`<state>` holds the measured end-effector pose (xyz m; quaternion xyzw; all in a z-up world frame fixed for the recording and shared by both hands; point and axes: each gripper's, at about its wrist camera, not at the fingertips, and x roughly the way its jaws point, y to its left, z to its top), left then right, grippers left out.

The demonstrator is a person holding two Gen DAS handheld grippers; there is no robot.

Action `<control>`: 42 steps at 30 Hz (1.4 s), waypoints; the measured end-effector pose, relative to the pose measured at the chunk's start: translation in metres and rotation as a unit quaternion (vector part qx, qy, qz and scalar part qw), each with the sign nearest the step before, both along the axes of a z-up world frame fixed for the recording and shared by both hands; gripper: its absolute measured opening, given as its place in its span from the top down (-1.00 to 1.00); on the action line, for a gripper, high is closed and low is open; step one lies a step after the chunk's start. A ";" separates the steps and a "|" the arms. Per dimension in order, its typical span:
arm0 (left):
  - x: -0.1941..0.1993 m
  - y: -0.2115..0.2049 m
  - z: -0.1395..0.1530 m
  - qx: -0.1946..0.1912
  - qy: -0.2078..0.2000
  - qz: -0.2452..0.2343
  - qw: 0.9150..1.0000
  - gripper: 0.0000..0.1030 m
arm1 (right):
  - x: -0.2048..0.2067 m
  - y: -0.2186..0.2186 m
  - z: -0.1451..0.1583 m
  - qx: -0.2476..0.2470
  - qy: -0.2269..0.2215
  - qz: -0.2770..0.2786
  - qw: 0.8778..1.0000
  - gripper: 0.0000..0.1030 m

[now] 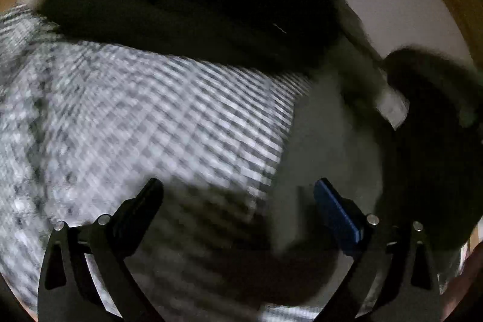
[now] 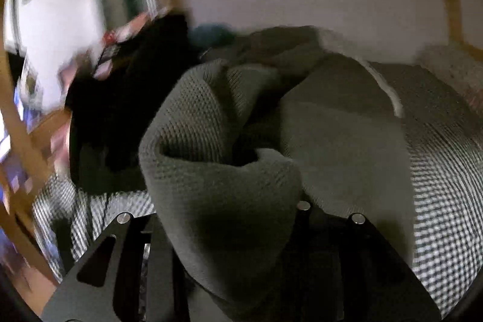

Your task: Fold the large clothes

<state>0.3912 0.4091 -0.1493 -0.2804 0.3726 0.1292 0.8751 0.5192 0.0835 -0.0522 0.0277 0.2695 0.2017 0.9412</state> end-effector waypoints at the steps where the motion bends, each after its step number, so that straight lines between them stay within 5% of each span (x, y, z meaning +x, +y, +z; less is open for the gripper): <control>1: -0.009 0.015 -0.001 0.002 0.007 0.011 1.000 -0.91 | -0.004 0.027 -0.014 -0.029 0.003 0.022 0.999 0.37; 5: -0.045 0.060 0.013 0.033 -0.015 0.090 0.995 -0.91 | -0.005 0.084 -0.072 -0.111 0.055 0.064 0.990 0.37; 7: -0.047 0.071 0.031 0.048 -0.028 0.090 0.994 -0.91 | 0.002 0.091 -0.097 -0.118 0.082 0.069 0.987 0.36; 9: -0.044 0.075 0.059 0.066 -0.056 0.072 0.994 -0.91 | -0.004 0.099 -0.099 -0.147 0.059 0.075 0.984 0.34; 12: -0.005 0.058 0.118 0.059 -0.120 -0.016 0.991 -0.91 | -0.007 0.101 -0.098 -0.159 0.041 0.095 0.982 0.11; 13: 0.017 0.044 0.139 0.049 -0.139 -0.066 0.987 -0.91 | -0.015 0.101 -0.097 -0.156 0.021 0.112 0.981 -0.42; 15: 0.044 0.015 0.167 0.045 -0.151 -0.158 0.975 -0.91 | -0.043 0.107 -0.098 -0.178 -0.028 0.181 0.967 -0.95; 18: 0.122 -0.064 0.177 0.083 -0.093 -0.311 0.942 -0.91 | -0.107 0.100 -0.100 -0.232 -0.094 0.208 0.945 -0.95; 20: 0.165 -0.110 0.154 0.095 -0.060 -0.365 0.924 -0.91 | -0.134 0.076 -0.088 -0.192 -0.086 0.237 0.948 -0.94; 22: 0.209 -0.146 0.103 0.119 -0.002 -0.379 0.918 -0.91 | -0.149 0.027 -0.068 -0.116 -0.051 0.236 0.963 -0.94; 24: 0.225 -0.162 0.065 0.150 0.039 -0.362 0.919 -0.92 | -0.148 -0.025 -0.045 -0.051 -0.042 0.200 0.977 -0.94; 25: 0.222 -0.147 0.048 0.102 0.008 -0.341 0.934 -0.92 | -0.144 -0.044 -0.035 -0.036 -0.043 0.178 0.982 -0.94; 27: 0.211 -0.121 0.025 0.007 -0.028 -0.310 0.950 -0.92 | -0.123 -0.084 -0.015 -0.013 -0.044 0.109 0.993 -0.95; 30: 0.183 -0.110 0.009 -0.014 -0.080 -0.279 0.957 -0.92 | -0.038 -0.106 -0.014 0.008 0.059 0.040 0.997 -0.95; 34: 0.176 -0.127 0.010 0.010 -0.079 -0.274 0.958 -0.92 | 0.043 -0.078 -0.089 -0.006 0.232 0.046 0.972 -0.94; 36: 0.178 -0.126 0.012 0.007 -0.067 -0.275 0.959 -0.92 | 0.058 -0.091 -0.131 0.095 0.283 0.070 0.952 -0.94; 38: 0.163 -0.121 0.037 0.030 -0.044 -0.265 0.963 -0.91 | 0.056 -0.097 -0.136 0.121 0.286 0.075 0.947 -0.94; 42: 0.120 -0.134 0.061 0.176 0.025 -0.199 0.964 -0.91 | 0.040 -0.097 -0.105 0.059 0.254 0.040 0.965 -0.94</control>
